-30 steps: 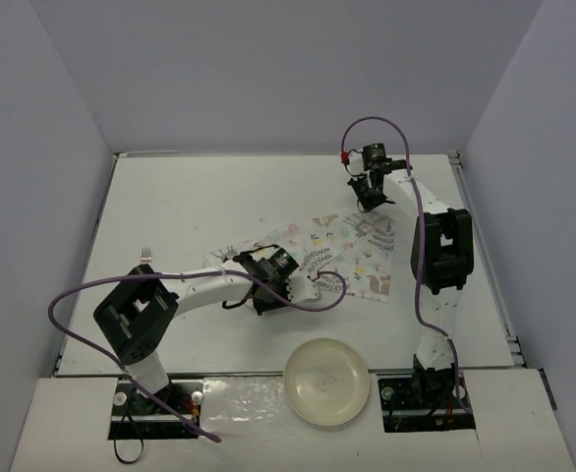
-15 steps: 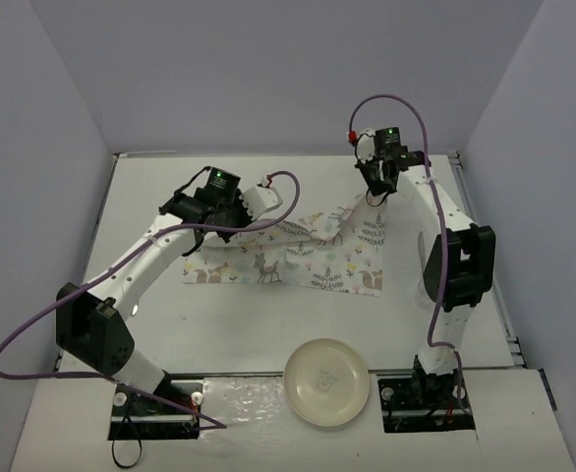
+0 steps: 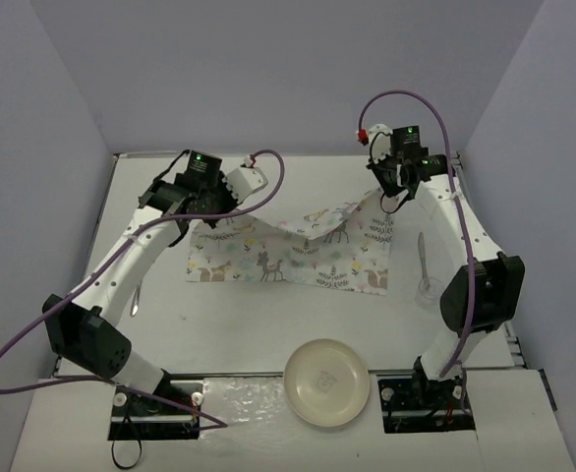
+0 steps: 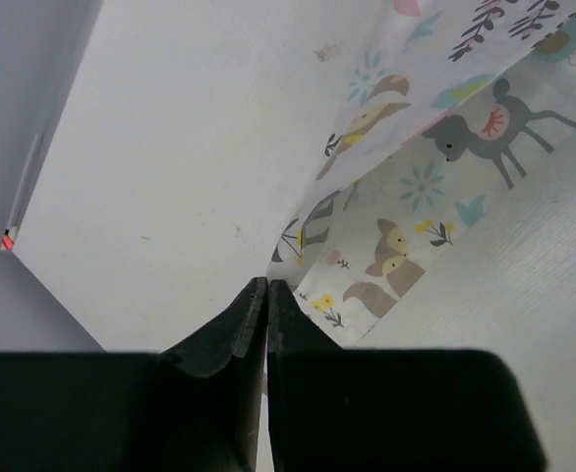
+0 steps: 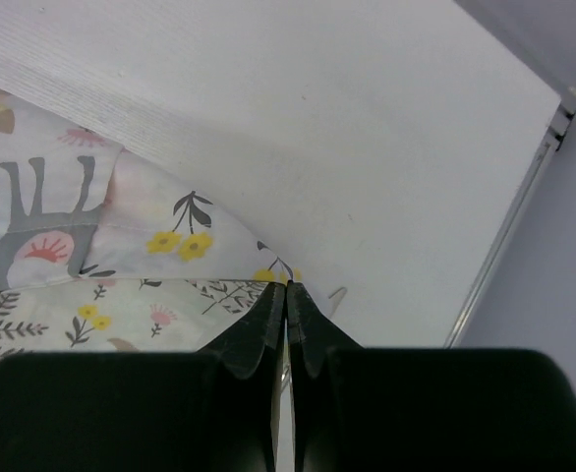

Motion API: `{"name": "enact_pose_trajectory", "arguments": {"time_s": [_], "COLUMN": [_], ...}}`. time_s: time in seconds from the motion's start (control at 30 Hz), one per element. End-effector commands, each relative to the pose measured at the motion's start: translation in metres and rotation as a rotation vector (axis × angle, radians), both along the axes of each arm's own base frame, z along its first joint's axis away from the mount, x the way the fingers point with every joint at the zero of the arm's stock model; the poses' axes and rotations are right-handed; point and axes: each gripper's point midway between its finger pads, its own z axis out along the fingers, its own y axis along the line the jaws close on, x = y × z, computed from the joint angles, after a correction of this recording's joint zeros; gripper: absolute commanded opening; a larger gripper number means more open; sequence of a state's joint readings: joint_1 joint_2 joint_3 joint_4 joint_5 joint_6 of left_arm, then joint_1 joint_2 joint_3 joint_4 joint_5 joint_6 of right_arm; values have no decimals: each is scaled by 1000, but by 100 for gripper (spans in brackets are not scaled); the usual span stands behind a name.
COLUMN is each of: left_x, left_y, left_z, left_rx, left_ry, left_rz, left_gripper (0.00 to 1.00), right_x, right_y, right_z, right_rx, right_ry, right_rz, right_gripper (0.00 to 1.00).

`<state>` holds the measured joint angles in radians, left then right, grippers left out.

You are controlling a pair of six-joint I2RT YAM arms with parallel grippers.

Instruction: Set the dinner table for one person

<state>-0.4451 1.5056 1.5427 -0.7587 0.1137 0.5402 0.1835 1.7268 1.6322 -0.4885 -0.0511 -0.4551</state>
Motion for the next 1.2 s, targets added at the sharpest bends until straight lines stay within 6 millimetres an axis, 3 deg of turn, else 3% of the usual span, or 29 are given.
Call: {"name": "enact_pose_trajectory", "arguments": {"time_s": [0.0, 0.17, 0.3, 0.47, 0.63, 0.7, 0.8, 0.9, 1.03, 1.17], "left_x": [-31, -75, -118, -170, -202, -209, -207, -199, -185, -176], "left_y": [21, 40, 52, 60, 69, 71, 72, 73, 69, 67], "left_z": [104, 144, 170, 175, 163, 156, 145, 138, 130, 134], "left_rx": [-136, -170, -209, -254, -255, -254, -235, -205, -182, -165], "left_ry": [-200, -251, -276, -237, -190, -168, -132, -114, -81, -86], "left_rz": [27, 20, -24, -75, -85, -83, -77, -65, -69, -74], "left_gripper": [0, 0, 0, 0, 0, 0, 0, 0, 0, 0], "right_x": [-42, -93, -133, -172, -194, -200, -203, -197, -183, -177], "right_y": [3, 17, 7, 1, 1, 3, 4, 0, 4, 5], "right_z": [117, 138, 158, 160, 131, 121, 121, 138, 141, 178], "right_rx": [59, 140, 146, 172, 238, 255, 269, 247, 239, 253], "right_ry": [-280, -344, -425, -457, -391, -364, -348, -370, -350, -412], "right_rz": [97, 200, 190, 178, 169, 177, 179, 170, 181, 179], "right_gripper": [0, 0, 0, 0, 0, 0, 0, 0, 0, 0]}}
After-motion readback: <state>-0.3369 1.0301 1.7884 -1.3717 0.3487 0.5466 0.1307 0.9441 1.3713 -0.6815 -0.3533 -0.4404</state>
